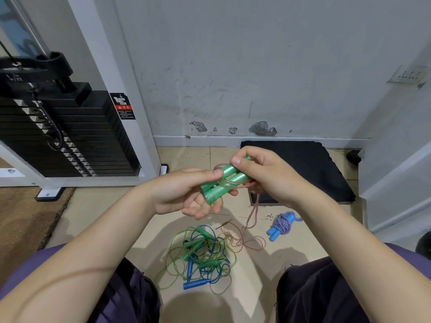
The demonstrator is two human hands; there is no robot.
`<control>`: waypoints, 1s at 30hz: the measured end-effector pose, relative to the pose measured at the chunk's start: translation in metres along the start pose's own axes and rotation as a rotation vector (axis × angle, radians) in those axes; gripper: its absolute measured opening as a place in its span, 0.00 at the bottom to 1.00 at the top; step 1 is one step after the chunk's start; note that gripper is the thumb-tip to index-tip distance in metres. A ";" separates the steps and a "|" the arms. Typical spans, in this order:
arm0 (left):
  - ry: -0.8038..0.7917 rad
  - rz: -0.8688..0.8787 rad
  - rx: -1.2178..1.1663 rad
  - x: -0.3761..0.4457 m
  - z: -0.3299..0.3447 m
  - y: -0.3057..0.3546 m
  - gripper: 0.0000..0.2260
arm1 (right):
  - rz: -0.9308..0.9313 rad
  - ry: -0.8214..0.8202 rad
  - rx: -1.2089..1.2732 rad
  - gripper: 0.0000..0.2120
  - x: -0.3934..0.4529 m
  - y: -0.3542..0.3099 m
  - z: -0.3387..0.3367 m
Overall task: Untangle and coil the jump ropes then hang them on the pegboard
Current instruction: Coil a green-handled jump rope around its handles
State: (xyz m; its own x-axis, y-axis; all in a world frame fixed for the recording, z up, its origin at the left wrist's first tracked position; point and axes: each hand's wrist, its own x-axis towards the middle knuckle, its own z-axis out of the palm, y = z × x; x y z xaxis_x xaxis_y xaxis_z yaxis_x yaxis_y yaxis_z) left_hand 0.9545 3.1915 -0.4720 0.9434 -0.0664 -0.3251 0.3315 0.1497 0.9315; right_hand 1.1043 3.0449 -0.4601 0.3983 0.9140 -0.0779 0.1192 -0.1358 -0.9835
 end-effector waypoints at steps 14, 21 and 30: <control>0.074 -0.047 0.091 0.002 0.007 -0.004 0.21 | -0.129 0.071 -0.192 0.08 0.003 0.006 0.001; 0.092 0.221 -0.095 0.003 0.004 -0.003 0.14 | 0.018 0.031 0.236 0.25 0.008 0.005 -0.001; 0.508 0.357 -0.003 -0.005 -0.015 0.006 0.07 | -0.037 0.025 -0.156 0.04 0.004 0.012 0.009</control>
State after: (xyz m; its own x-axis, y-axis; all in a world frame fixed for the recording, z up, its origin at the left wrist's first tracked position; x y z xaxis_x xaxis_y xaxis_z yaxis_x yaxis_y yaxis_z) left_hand 0.9523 3.2076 -0.4669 0.8842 0.4660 -0.0310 -0.0065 0.0786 0.9969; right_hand 1.0993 3.0505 -0.4733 0.4133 0.9098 -0.0365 0.2731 -0.1621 -0.9482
